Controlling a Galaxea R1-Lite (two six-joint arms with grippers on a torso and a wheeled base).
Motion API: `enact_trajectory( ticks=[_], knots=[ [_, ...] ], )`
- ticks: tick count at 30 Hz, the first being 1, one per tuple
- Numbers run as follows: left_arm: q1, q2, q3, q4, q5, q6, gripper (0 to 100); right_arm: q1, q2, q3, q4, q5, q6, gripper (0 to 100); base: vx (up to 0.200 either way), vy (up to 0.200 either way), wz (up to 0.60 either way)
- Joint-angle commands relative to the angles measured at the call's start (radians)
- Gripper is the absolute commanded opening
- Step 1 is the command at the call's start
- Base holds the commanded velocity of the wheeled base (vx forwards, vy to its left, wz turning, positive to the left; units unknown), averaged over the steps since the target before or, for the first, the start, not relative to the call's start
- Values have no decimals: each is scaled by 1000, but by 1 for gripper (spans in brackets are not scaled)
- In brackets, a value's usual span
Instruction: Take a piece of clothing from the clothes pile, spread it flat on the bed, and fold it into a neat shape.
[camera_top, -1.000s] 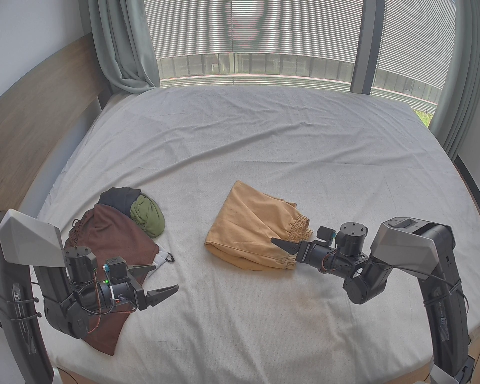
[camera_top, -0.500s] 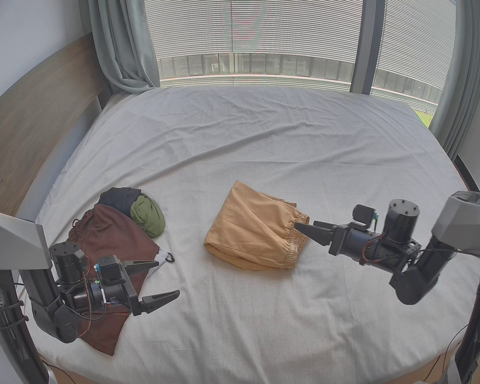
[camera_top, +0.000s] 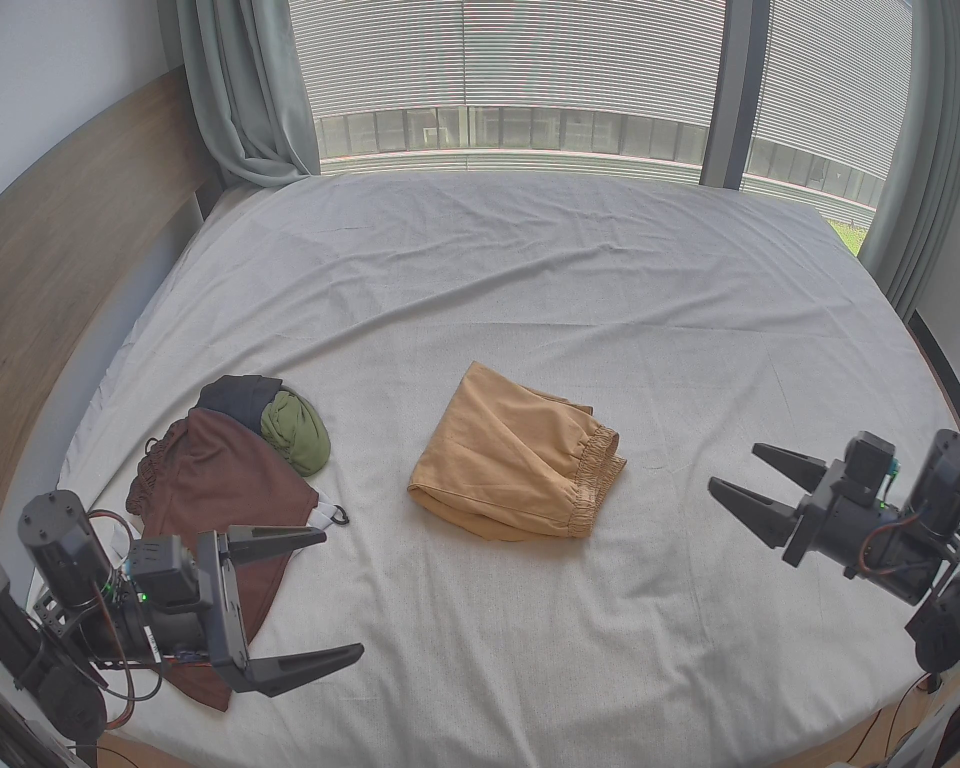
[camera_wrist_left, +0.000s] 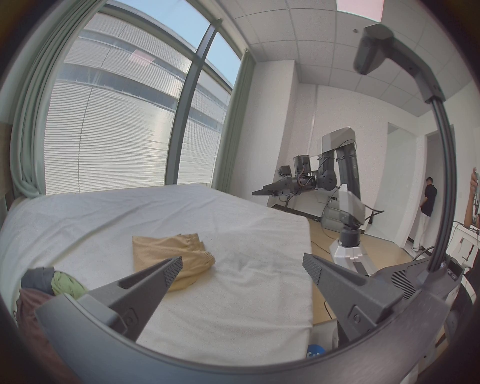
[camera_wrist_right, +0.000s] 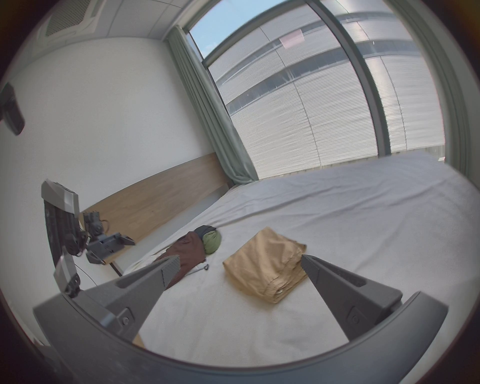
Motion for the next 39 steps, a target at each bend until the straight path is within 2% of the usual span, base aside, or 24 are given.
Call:
enact_trajectory(
  ticks=[1,8,11,15,20,21,22,25,26,28,30,33,34,36,39],
  knots=[
    [-28,-191,29,10,0,-31,100,-86,-204,88,6,-14,-48,100,0,0,0],
    [-19,-364,29,151,6,-19,100,-189,-373,142,6,-14,-85,100,0,0,0],
    [-19,-490,29,277,34,-23,100,-211,-451,145,18,-14,-86,100,0,0,0],
    [-19,-669,29,473,101,-30,100,-231,-611,145,118,-11,-80,100,0,0,0],
    [-19,-1001,29,816,118,-31,100,-235,-933,143,389,-10,-79,100,0,0,0],
    [-19,-1001,29,816,118,-31,100,-235,-933,143,389,-10,-79,100,0,0,0],
    [-19,-1100,29,924,118,-31,100,-237,-1042,143,498,-7,-79,100,0,0,0],
    [-20,-1238,21,1058,118,-43,100,-238,-1201,142,676,-7,-82,100,0,0,0],
    [-19,-1321,11,1122,120,-74,100,-240,-1290,138,780,-7,-82,100,0,0,0],
    [-13,-1392,-9,1178,126,-112,100,-238,-1367,138,866,-7,-79,100,0,0,0],
    [-5,-1498,-48,1270,150,-160,100,-240,-1500,143,1034,-10,-73,100,0,0,0],
    [36,-1562,-66,1331,166,-191,100,-277,-1568,142,1181,-13,-74,100,0,0,0],
    [39,-1565,-66,1334,166,-194,100,-278,-1568,142,1188,-13,-74,100,0,0,0],
    [52,-1568,-54,1336,210,-194,100,-283,-1568,145,1245,-93,-116,100,0,0,0],
    [61,-1568,-32,1334,313,-177,100,-281,-1568,145,1319,-306,-181,100,0,0,0]
  ],
)
